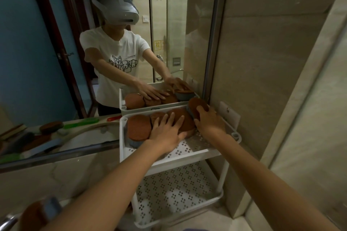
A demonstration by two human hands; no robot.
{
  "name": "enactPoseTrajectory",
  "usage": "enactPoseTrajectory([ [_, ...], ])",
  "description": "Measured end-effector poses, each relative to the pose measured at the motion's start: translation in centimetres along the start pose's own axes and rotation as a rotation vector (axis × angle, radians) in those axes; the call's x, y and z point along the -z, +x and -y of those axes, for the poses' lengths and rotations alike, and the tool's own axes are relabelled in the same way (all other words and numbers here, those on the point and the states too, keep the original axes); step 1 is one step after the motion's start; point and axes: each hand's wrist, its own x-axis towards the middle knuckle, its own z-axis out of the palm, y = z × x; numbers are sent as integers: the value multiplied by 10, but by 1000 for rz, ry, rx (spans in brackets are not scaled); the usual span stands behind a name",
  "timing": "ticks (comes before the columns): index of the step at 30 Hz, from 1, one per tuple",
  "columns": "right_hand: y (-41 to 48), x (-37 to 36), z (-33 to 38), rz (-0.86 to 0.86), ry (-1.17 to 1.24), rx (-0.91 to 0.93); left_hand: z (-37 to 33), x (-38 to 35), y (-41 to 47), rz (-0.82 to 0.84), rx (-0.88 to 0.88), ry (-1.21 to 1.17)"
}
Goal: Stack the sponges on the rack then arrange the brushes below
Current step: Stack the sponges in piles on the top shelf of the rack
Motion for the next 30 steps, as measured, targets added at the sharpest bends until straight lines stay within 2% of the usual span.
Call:
enactPoseTrajectory([
  [12,-6,1,-5,65,-33,11,-5,-2,-3,-10,44,26],
  [23,3,6,7,162,-256,49,-9,-3,-2,-19,84,62],
  [30,-4,1,-9,196,-114,33,-13,5,1,60,114,91],
])
